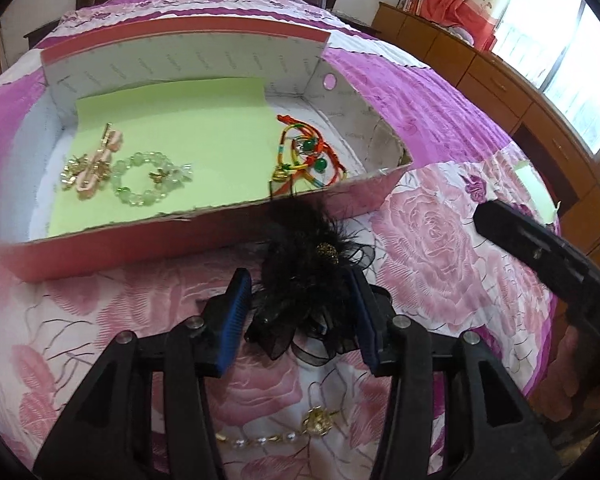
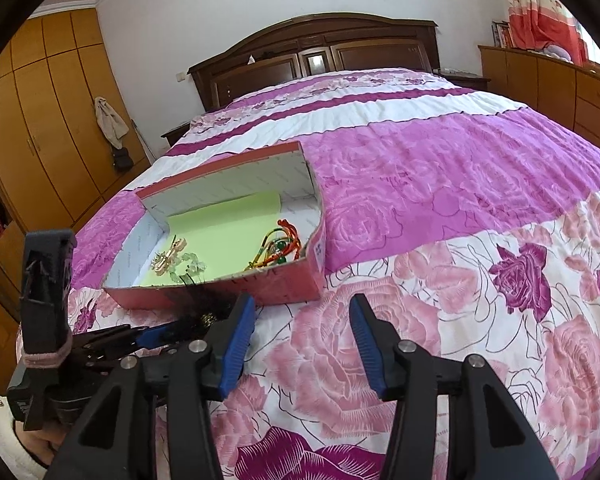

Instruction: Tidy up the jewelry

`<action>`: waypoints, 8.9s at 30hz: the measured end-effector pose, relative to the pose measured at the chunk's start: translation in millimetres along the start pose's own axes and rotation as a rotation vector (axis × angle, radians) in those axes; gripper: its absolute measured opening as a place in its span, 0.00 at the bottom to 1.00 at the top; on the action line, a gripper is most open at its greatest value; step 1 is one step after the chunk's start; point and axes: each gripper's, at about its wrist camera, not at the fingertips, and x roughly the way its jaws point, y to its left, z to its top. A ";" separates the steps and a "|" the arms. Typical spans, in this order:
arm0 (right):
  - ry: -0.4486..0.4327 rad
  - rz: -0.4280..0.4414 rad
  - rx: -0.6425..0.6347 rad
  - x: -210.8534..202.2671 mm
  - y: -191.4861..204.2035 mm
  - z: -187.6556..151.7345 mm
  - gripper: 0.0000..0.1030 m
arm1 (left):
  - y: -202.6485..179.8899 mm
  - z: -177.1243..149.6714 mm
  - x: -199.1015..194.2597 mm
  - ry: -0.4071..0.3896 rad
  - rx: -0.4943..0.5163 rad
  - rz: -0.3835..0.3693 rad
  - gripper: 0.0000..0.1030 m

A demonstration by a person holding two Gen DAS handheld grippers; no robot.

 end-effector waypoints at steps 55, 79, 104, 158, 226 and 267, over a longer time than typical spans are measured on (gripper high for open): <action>0.281 0.149 -0.175 43.7 87.4 -79.3 0.23 | 69.7 -29.0 -82.0 -0.126 -0.158 0.209 0.27; 0.031 0.135 -0.178 0.7 77.7 -29.3 0.22 | 56.4 -5.8 -98.6 -0.217 -0.137 0.175 0.27; -0.117 0.060 -0.164 83.1 68.4 60.5 0.22 | 76.6 64.5 -34.9 -0.319 -0.092 0.223 0.27; -0.194 -0.002 -0.160 9.4 64.8 -4.9 0.64 | 49.1 -2.7 -80.2 -0.350 -0.110 0.333 0.48; -0.184 -0.012 -0.138 7.1 57.4 -15.5 0.64 | 50.2 -10.4 -79.8 -0.349 -0.122 0.381 0.49; -0.182 -0.013 -0.136 7.4 57.3 -14.4 0.65 | 48.9 -9.3 -76.7 -0.344 -0.117 0.383 0.49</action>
